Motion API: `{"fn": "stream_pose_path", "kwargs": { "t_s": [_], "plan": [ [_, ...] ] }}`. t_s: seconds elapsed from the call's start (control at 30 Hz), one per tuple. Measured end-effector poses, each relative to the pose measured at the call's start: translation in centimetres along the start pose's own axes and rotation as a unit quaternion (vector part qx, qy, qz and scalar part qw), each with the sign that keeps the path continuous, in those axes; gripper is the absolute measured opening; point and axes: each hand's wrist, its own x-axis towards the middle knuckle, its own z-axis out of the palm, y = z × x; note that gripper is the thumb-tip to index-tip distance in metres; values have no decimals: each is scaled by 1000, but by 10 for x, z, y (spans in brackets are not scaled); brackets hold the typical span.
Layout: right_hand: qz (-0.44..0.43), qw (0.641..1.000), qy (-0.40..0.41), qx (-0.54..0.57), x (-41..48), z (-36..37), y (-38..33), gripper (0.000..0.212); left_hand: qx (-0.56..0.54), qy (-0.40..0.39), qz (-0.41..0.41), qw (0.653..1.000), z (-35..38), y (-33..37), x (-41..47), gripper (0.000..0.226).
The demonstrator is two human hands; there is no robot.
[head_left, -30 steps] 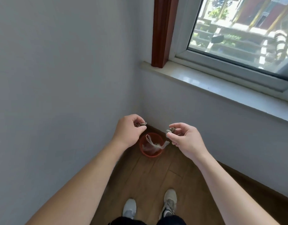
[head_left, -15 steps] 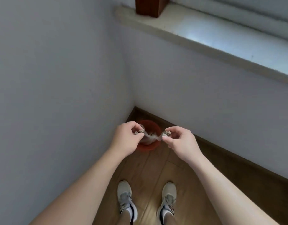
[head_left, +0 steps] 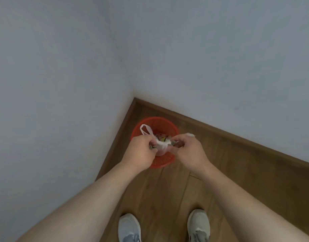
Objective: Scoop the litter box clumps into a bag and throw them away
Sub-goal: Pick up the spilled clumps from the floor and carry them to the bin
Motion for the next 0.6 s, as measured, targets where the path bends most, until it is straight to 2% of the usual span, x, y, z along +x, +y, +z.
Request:
{"fn": "stream_pose_path", "kwargs": {
  "t_s": [0.23, 0.47, 0.6],
  "plan": [
    [25, 1000, 2, 4, 45, 32, 38, 35, -10, -8, -13, 1000, 42, -37, 33, 14],
    [42, 999, 12, 25, 34, 42, 48, 45, -23, -4, 12, 1000, 47, -47, 19, 47],
    [49, 998, 13, 27, 24, 39, 48, 42, -25, -4, 6, 1000, 39, -51, 10, 63]
  ]
}}
